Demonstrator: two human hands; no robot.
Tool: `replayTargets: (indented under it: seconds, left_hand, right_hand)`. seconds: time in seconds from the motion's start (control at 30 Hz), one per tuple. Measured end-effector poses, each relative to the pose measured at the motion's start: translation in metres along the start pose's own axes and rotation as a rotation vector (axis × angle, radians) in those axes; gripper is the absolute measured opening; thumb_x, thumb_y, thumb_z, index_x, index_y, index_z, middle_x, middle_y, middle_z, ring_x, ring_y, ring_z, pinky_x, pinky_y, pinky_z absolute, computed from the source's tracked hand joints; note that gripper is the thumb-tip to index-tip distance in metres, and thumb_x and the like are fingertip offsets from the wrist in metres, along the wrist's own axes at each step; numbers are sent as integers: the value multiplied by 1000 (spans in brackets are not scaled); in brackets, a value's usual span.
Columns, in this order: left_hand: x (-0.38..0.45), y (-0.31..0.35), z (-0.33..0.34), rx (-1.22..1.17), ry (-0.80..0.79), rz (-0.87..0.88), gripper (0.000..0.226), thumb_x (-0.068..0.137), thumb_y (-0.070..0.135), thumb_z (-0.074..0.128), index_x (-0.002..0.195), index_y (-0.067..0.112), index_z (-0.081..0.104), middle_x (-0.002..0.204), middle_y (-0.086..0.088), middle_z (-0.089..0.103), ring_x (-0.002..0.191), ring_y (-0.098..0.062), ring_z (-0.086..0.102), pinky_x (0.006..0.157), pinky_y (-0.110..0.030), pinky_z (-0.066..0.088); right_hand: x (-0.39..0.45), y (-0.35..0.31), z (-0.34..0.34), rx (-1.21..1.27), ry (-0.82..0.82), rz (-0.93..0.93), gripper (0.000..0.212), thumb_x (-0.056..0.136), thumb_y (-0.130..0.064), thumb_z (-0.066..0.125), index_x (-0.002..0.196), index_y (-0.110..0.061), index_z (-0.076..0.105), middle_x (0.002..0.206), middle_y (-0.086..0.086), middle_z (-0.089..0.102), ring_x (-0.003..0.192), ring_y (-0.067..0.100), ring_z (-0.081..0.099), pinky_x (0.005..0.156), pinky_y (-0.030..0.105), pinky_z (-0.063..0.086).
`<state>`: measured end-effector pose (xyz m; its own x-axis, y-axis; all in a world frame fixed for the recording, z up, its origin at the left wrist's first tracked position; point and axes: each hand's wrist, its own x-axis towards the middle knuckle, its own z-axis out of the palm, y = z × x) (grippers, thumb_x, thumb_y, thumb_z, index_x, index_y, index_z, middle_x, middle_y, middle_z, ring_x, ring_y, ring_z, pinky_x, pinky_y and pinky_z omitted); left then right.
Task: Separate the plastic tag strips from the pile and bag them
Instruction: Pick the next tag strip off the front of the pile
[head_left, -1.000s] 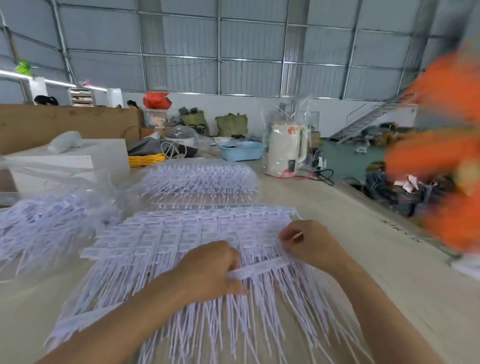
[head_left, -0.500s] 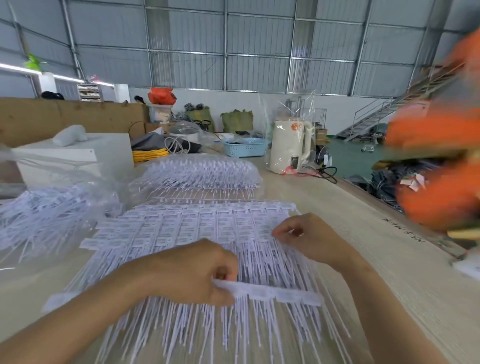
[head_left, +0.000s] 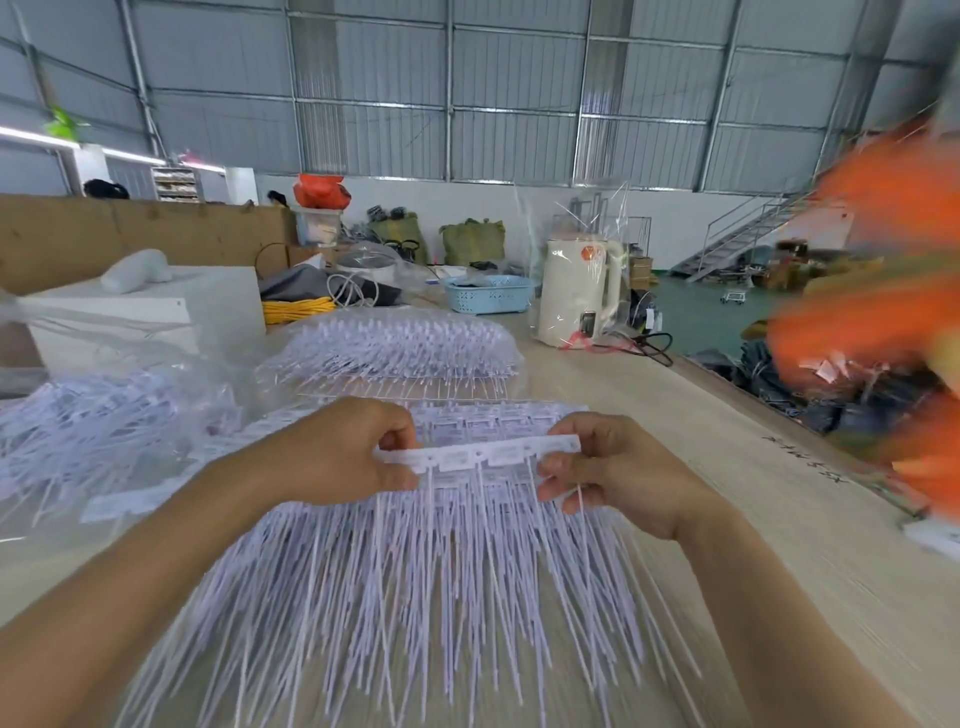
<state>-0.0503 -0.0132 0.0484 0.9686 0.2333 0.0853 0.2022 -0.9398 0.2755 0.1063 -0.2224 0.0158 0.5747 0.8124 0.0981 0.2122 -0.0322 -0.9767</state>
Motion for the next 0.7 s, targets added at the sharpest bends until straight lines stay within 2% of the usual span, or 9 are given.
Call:
replayTargets:
  seconds: [0.07,0.1,0.17,0.23,0.27,0.37,0.47,0.6,0.7]
  left_hand:
    - [9,6,5,38,-62,-25,13,86,23,64,98,25,59,97,8,60,95,-14,56,91,-34,43]
    - [13,11,8,25,-62,-23,21,86,19,62,104,28,58,99,14,57,95,-10,55,95,-35,39]
    - [21,27,16,-81,-16,18,26,88,21,58,110,35,58,96,21,53,76,6,50,86,-32,35]
    - [29,44,24,-237,33,65,13,91,31,56,103,31,63,90,11,61,56,5,50,67,-27,39]
    - [32,50,27,-299,55,77,14,92,34,57,99,25,65,86,4,65,57,-1,55,63,-29,43]
    - [39,54,33,-395,71,65,18,89,30,62,91,13,69,78,-3,69,78,-22,66,72,-34,51]
    - [42,52,38,-446,115,34,17,86,29,67,85,12,71,71,2,66,76,-19,65,71,-31,50]
    - [42,51,41,-416,151,-2,22,85,33,67,82,12,72,77,-6,70,64,-17,61,58,-27,45]
    - [42,51,39,-369,182,0,26,85,36,66,72,14,70,71,-6,69,67,-23,63,61,-31,48]
  right_hand:
    - [3,1,5,47,66,-39,7,84,6,61,86,-1,60,64,8,64,54,18,64,46,23,48]
    - [4,1,6,53,85,-59,8,84,7,61,83,-1,60,60,7,62,50,16,61,45,22,47]
    - [6,2,9,64,105,-85,11,83,9,61,81,-2,61,55,5,59,47,14,57,45,21,45]
    - [7,2,11,74,122,-104,13,83,10,61,79,-2,62,52,4,57,45,13,55,44,21,45]
    - [7,2,12,79,131,-109,13,82,10,61,79,-2,63,52,4,57,45,13,54,44,21,44]
    - [8,2,12,94,153,-93,10,82,9,62,81,-1,64,54,3,58,47,13,55,44,21,45]
    - [8,2,13,91,163,-86,11,82,9,62,80,-2,64,55,3,59,47,13,56,44,21,46]
    - [9,3,16,46,174,-131,11,83,8,62,80,-2,65,55,3,59,48,12,57,45,21,47]
    - [8,3,17,39,172,-149,9,84,5,61,80,-2,65,57,3,60,49,12,57,45,20,47]
